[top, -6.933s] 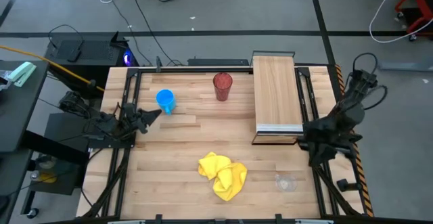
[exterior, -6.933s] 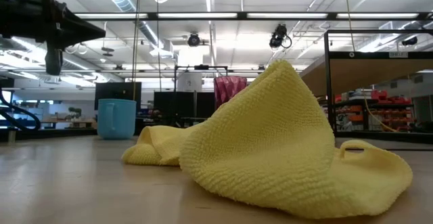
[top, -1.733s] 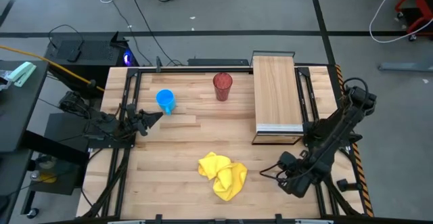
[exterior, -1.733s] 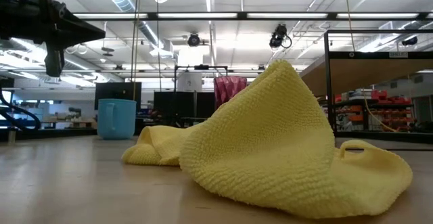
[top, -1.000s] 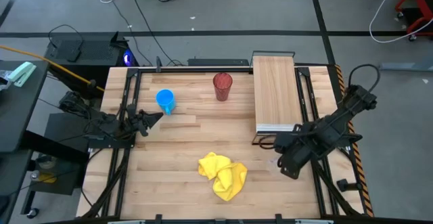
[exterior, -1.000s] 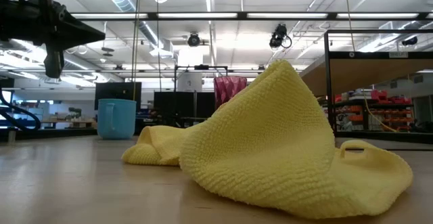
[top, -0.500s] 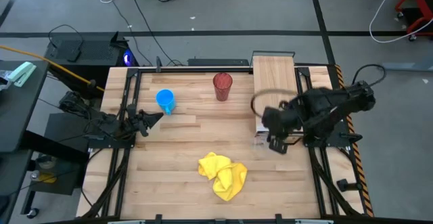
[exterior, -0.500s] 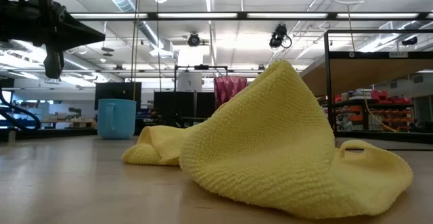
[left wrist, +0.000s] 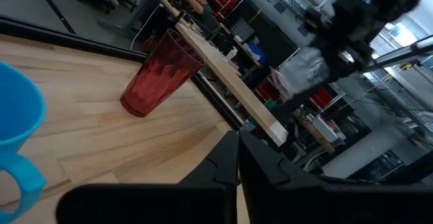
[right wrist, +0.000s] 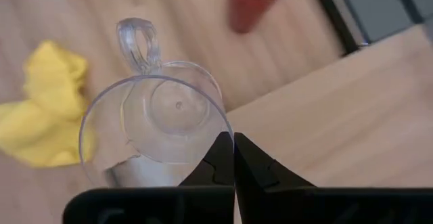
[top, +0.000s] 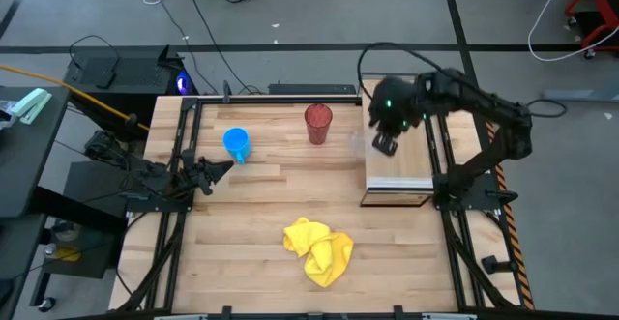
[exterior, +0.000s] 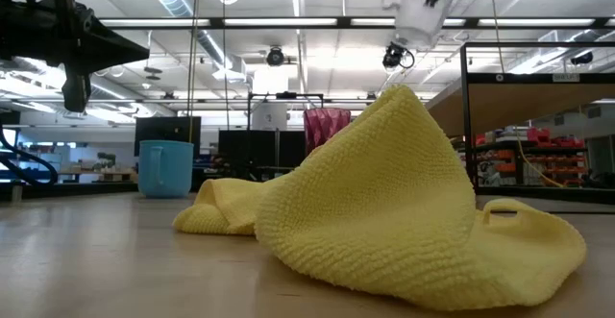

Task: Stack small to large cups/mugs on shelf
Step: Put the transparent mug on the shelf

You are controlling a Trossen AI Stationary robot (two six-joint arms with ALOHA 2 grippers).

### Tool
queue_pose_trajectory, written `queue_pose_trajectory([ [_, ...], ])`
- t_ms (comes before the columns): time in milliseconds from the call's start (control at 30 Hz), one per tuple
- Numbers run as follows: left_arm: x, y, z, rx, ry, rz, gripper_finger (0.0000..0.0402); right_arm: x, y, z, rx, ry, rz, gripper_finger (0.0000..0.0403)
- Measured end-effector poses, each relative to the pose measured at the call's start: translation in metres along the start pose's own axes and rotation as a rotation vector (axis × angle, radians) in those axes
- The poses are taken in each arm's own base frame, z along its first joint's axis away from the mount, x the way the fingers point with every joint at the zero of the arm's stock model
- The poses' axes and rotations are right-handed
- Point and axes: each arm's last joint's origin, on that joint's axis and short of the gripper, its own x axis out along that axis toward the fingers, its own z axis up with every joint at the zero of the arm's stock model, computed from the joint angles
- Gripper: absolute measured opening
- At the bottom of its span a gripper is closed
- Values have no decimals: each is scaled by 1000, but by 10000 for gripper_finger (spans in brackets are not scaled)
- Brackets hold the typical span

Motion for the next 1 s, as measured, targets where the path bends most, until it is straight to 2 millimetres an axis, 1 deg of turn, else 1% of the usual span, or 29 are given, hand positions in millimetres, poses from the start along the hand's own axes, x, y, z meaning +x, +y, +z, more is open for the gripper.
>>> queue_pose_trajectory([
  [100,0,0,0,0,0,0,14,-1,-20,2,24,-5,-26,0],
  [167,0,0,0,1,0,0,15,-7,-28,-1,38,-23,-28,0],
  [300,0,1,-1,12,6,6,21,-22,-38,-13,63,-71,-28,0],
  [400,0,1,-1,20,9,9,22,-27,-48,-27,94,-83,-48,0],
  [533,0,2,-2,31,14,14,17,-20,-69,-41,168,-47,-126,0],
  [633,0,2,-2,30,14,14,13,-7,-84,-47,208,14,-163,0],
  [700,0,2,-2,25,14,14,13,0,-91,-49,212,51,-176,0],
  [767,0,2,-2,12,14,15,14,4,-95,-49,208,71,-180,0],
  [900,0,2,-2,9,15,16,21,7,-96,-47,194,80,-172,0],
  [1000,0,3,-3,12,17,17,24,6,-93,-47,185,74,-97,0],
])
